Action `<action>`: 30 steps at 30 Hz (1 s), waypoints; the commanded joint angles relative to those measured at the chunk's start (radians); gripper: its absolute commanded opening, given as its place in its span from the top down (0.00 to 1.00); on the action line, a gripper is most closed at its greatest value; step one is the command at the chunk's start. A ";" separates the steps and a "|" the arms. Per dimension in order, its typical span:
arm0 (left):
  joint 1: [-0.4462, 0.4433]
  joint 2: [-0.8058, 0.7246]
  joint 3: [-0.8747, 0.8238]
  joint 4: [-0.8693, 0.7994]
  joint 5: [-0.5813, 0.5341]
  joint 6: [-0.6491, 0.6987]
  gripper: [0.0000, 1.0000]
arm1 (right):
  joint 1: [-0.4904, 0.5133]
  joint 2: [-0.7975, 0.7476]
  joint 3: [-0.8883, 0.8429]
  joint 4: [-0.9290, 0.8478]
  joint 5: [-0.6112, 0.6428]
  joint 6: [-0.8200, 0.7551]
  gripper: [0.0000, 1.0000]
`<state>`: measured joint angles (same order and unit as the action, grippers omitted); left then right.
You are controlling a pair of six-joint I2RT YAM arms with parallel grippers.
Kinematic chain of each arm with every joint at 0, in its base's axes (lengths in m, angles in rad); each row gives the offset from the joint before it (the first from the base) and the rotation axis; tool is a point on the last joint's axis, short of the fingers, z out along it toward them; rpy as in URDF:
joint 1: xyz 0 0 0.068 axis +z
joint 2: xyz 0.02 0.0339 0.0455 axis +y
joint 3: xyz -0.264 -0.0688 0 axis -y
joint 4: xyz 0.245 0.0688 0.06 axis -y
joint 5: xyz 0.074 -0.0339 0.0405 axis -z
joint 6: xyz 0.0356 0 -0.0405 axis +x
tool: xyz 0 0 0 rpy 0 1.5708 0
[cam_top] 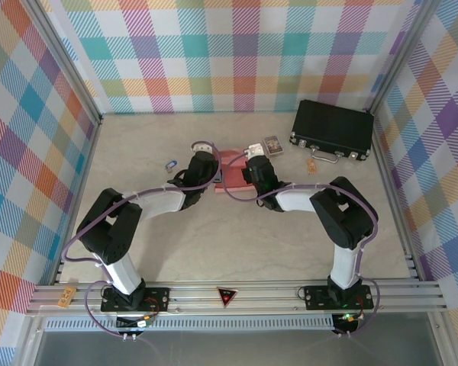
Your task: Fold the paper box
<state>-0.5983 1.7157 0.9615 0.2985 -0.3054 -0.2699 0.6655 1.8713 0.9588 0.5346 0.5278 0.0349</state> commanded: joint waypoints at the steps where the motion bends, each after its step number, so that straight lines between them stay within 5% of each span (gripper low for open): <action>1: -0.030 -0.037 -0.022 0.042 0.011 -0.015 0.90 | 0.024 -0.015 -0.023 0.019 -0.011 0.020 0.84; 30: -0.068 -0.100 -0.178 0.013 -0.025 -0.085 0.90 | 0.091 -0.073 -0.121 -0.024 0.039 0.072 0.81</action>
<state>-0.6487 1.6493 0.8013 0.3092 -0.3161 -0.3359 0.7437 1.8393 0.8547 0.5182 0.5667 0.0784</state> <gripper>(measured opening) 0.105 0.193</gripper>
